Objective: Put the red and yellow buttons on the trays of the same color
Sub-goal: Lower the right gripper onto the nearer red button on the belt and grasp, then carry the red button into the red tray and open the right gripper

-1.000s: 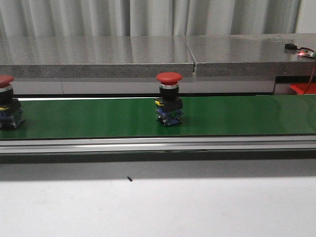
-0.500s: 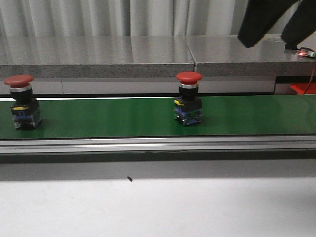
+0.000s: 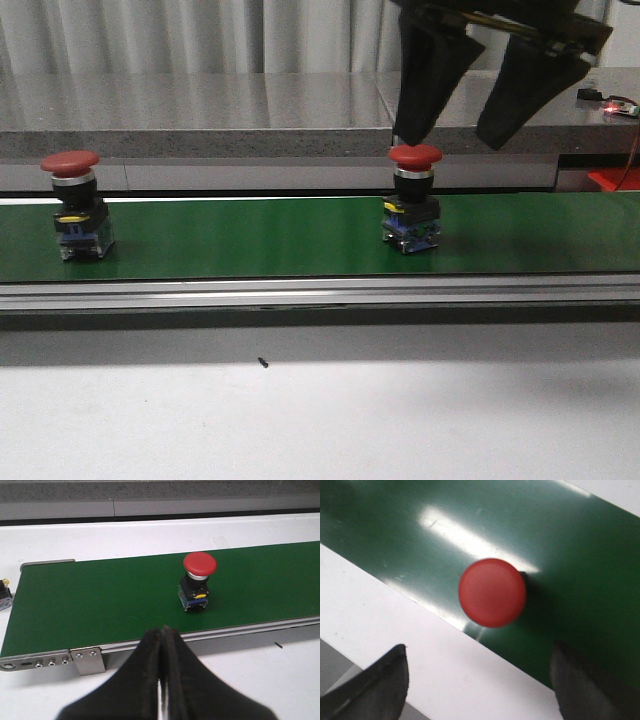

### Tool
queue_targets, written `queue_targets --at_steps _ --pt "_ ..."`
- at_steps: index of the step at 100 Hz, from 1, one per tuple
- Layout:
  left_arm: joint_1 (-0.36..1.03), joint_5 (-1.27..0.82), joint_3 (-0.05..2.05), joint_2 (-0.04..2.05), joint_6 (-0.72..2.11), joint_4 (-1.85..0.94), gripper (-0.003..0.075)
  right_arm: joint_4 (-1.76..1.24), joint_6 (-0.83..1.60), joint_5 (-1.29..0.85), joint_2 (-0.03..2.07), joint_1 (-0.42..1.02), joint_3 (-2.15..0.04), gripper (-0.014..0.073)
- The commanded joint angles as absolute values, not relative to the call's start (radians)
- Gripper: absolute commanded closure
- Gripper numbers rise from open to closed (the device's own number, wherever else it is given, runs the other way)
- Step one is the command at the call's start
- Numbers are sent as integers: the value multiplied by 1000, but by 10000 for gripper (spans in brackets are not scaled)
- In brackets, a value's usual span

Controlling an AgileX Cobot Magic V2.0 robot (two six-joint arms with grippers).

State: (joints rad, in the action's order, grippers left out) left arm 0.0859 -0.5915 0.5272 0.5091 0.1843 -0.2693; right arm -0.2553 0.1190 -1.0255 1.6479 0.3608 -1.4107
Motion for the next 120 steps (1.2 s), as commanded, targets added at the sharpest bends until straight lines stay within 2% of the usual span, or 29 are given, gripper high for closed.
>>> queue_targets --at_steps 1,18,26,56,64,86,120 --pt "95 -530 552 511 181 -285 741 -290 139 -999 1643 361 -1465 14" --pt "95 -530 552 511 181 -285 741 -279 158 -942 1705 361 -1475 17" --pt "95 -530 552 511 181 -285 741 -266 178 -920 1727 361 -1476 52" --pt "95 -530 552 511 181 -285 741 -236 178 -893 1740 360 -1476 402" --pt "95 -530 552 511 181 -285 741 -230 178 -892 1732 360 -1476 449" --pt "95 -530 552 511 181 -285 741 -140 178 -891 1653 314 -1496 456" --pt "95 -530 552 511 181 -285 741 -124 178 -961 1616 25 -1591 456"
